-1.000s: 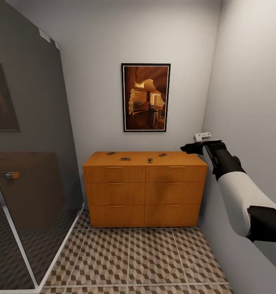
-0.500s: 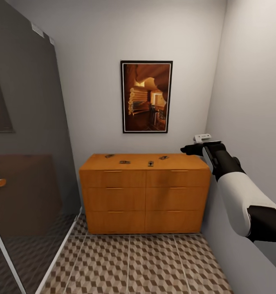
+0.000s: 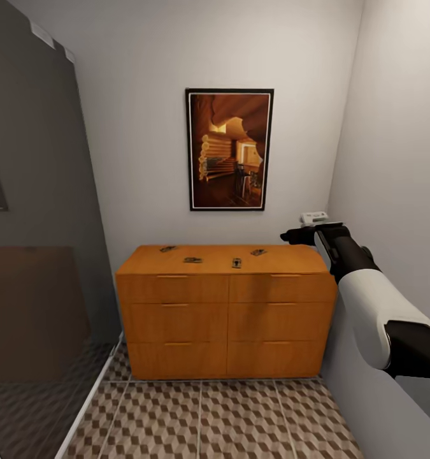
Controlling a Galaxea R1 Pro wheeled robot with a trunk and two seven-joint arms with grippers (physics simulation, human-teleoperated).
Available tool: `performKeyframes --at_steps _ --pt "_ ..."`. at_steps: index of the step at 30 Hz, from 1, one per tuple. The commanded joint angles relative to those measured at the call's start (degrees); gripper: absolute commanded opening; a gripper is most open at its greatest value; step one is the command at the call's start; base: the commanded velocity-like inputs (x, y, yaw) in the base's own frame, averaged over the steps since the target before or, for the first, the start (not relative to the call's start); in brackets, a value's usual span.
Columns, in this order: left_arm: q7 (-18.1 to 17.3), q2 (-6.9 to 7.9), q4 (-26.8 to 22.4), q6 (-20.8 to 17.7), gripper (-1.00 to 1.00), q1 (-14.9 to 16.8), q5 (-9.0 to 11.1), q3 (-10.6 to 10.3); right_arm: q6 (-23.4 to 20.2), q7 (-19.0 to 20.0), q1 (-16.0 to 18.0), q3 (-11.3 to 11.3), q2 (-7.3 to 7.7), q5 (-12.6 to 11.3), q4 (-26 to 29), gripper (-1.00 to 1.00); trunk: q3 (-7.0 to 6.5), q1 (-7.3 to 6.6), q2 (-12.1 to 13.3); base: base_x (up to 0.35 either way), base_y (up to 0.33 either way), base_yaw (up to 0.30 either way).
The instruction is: Take the four mousetraps from the cabinet in the bathroom and place them on the bathroom floor. Make sure all four end up on the same floor surface, and ensure that at least two of them are either under or directly next to the same bathroom sink.
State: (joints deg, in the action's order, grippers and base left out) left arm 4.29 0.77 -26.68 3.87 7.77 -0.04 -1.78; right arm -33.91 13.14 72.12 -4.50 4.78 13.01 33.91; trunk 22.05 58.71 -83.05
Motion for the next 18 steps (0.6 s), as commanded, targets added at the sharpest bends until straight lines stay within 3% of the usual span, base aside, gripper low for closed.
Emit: performKeyframes --at_steps 1,6,9,13,15,18 --pt "0.28 0.02 0.03 0.18 1.0 0.02 -0.01 -0.19 -0.1 0.49 0.04 -0.25 -0.04 0.61 -0.04 1.0 0.07 0.02 -0.03 0.242 0.0 0.0" --pt "0.28 -0.14 0.54 -0.02 1.0 0.04 0.08 -0.32 1.15 0.42 0.04 -0.25 -0.04 0.62 -0.56 1.0 0.07 0.02 -0.03 0.2 0.0 0.0" --pt "0.32 -0.2 3.47 -0.02 1.0 0.01 0.03 -0.41 1.69 0.38 0.04 -0.25 -0.06 0.66 -1.33 1.0 0.07 0.02 -0.03 0.085 0.0 0.0" --pt "0.4 -0.13 8.91 0.04 1.0 0.02 -0.07 -0.49 1.96 0.33 0.04 -0.25 -0.11 0.69 -2.07 1.0 0.07 0.02 -0.03 0.031 0.0 0.0" --pt "0.38 0.32 15.72 0.08 1.0 0.03 -0.08 -0.57 2.06 0.27 0.04 -0.25 -0.12 0.7 -2.35 1.0 0.07 0.02 -0.03 0.007 0.0 0.0" --pt "0.37 0.71 21.21 0.11 1.0 0.0 -0.1 -0.58 2.08 0.24 0.04 -0.25 -0.18 0.7 -2.39 1.0 0.07 0.02 -0.03 0.003 0.0 0.0"
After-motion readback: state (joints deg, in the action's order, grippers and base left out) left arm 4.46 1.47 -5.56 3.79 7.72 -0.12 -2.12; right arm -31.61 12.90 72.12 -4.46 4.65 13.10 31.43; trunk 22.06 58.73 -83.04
